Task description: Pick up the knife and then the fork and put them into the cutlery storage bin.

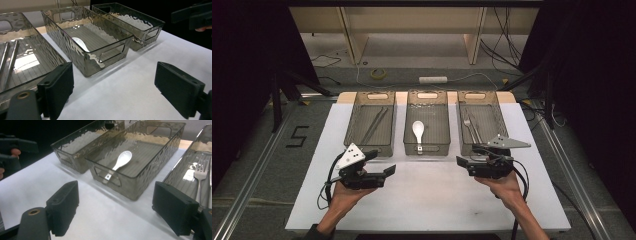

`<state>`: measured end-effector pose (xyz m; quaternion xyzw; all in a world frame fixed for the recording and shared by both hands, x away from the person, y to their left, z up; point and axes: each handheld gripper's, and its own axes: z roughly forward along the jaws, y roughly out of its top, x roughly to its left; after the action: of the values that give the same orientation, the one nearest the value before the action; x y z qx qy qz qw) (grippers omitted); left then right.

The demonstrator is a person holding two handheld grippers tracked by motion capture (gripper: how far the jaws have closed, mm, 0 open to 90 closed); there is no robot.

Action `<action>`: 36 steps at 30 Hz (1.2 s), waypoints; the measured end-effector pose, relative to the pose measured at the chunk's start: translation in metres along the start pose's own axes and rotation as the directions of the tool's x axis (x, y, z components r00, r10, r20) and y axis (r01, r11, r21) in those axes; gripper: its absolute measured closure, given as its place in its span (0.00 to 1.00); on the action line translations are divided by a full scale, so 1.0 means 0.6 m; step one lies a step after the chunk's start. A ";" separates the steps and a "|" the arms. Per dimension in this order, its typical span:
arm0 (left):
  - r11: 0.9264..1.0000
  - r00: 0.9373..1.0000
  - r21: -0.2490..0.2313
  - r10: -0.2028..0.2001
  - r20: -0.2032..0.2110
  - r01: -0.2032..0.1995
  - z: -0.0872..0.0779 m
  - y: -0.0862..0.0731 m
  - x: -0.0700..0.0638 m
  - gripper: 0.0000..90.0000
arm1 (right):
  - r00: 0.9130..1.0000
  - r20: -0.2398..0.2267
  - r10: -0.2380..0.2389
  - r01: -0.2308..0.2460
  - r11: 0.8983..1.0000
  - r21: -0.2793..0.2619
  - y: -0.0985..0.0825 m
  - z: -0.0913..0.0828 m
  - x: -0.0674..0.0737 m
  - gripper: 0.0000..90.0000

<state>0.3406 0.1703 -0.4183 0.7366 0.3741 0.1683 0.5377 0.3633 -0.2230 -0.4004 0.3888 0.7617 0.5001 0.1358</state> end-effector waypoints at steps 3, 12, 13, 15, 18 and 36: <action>1.000 1.000 0.000 -0.001 0.000 0.001 -0.001 0.000 0.001 0.17 | 1.000 0.005 -0.024 0.024 1.000 -0.008 -0.010 -0.005 0.006 0.25; 1.000 1.000 0.001 -0.003 0.007 0.003 0.000 0.000 0.000 0.17 | 1.000 0.012 -0.015 0.015 1.000 -0.021 -0.038 -0.018 0.013 0.24; 1.000 1.000 0.001 -0.002 0.008 0.002 0.000 0.000 0.000 0.17 | 1.000 0.011 -0.011 0.011 1.000 -0.021 -0.041 -0.019 0.013 0.24; 1.000 1.000 0.001 0.002 0.011 -0.002 0.000 0.000 -0.001 0.17 | 1.000 0.003 -0.012 0.012 1.000 -0.020 -0.045 -0.021 0.013 0.24; 1.000 1.000 0.000 0.000 0.017 0.000 0.000 0.000 -0.001 0.17 | 1.000 -0.001 -0.016 0.016 0.999 -0.029 -0.050 -0.025 0.014 0.23; 1.000 1.000 -0.006 0.001 0.025 -0.001 -0.002 0.000 -0.002 0.17 | 1.000 0.023 -0.001 0.001 1.000 -0.025 -0.081 -0.040 0.014 0.23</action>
<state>0.3392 0.1703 -0.4176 0.7372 0.3662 0.1605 0.5447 0.3215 -0.2421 -0.4302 0.3925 0.7541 0.5048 0.1498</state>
